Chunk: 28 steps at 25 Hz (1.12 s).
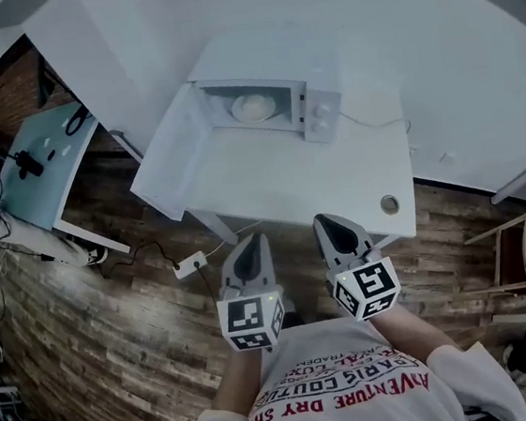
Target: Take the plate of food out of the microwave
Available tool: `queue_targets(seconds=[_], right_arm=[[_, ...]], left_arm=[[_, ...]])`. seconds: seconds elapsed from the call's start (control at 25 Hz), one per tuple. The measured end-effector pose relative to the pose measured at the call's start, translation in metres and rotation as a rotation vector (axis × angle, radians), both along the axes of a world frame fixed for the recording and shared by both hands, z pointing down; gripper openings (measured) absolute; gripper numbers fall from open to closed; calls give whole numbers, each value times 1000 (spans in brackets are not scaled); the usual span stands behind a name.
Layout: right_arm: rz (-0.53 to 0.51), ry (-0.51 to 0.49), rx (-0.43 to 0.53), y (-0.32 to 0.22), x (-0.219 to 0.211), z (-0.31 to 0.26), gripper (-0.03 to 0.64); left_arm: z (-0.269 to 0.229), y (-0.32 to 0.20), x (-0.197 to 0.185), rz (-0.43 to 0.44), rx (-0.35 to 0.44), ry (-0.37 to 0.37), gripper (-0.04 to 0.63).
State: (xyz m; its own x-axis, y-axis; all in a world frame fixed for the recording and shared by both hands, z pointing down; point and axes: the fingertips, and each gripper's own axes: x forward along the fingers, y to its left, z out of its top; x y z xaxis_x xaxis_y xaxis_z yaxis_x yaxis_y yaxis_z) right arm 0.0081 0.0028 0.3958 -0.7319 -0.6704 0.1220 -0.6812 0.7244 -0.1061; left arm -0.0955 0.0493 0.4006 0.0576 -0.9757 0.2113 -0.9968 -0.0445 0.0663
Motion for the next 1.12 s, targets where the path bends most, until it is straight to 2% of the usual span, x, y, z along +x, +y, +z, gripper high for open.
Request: queue_targets(seconds=[0.16,0.32,0.64,0.76,0.92,1.12], right_arm=[[46,-20,-26,-29,-43,-2,12],[57,-17,-42,-55,-74,-4,12],[79,17,-79,-131,-84,18,12],[76,19,-75,-171,-83,16,12],[45,32,-76,-217,-81,14,12],[24,52,-93,-268,-76,27,12]], left_arm=[[-5,-30,-52,23,-10,-6,6],[-1,-67,-86,21,-40,33,6],[27,-140,-89,62,-94,32,6],[24,-176,-89,56,-97,26,6],[19,-218,-90,38,-93,59,6],[39,-265,-90,14,-128,61,6]])
